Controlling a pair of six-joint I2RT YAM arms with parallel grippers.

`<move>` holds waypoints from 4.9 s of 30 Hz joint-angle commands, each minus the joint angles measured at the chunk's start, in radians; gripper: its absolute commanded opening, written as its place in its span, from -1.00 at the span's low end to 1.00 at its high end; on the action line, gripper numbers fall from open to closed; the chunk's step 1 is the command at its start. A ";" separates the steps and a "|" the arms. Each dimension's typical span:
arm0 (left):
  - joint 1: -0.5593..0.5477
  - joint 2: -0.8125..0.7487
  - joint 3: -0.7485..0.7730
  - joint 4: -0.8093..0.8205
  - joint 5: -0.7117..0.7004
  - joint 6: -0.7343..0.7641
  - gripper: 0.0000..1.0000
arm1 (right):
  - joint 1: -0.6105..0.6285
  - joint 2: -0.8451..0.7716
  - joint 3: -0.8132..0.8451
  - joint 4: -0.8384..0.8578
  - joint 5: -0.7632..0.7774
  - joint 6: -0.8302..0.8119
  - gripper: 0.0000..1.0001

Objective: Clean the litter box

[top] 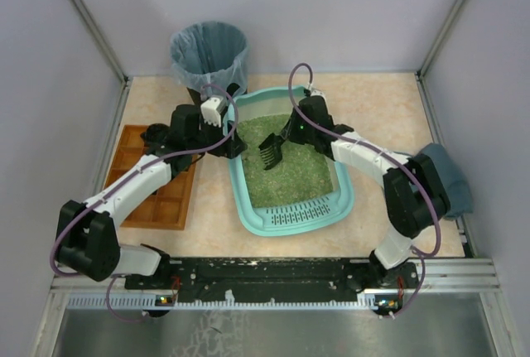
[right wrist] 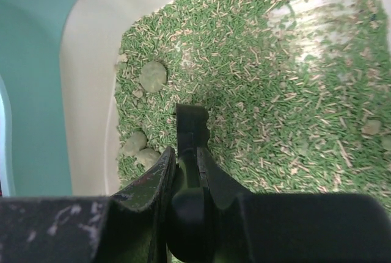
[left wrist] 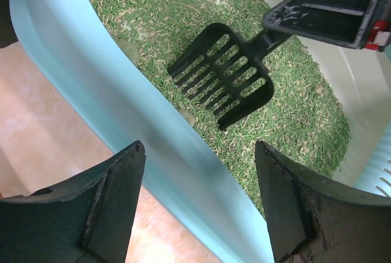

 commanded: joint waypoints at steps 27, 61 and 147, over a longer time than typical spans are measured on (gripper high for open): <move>-0.011 -0.018 0.026 -0.006 -0.043 0.030 0.60 | -0.024 -0.156 -0.272 0.276 -0.161 0.306 -1.00; -0.011 -0.185 -0.083 0.114 -0.169 0.062 0.71 | -0.294 -0.393 -0.413 0.348 -0.390 0.324 -1.00; -0.010 -0.134 -0.047 0.075 -0.184 0.024 0.72 | -0.418 -0.412 -0.428 0.555 -0.597 0.536 -1.00</move>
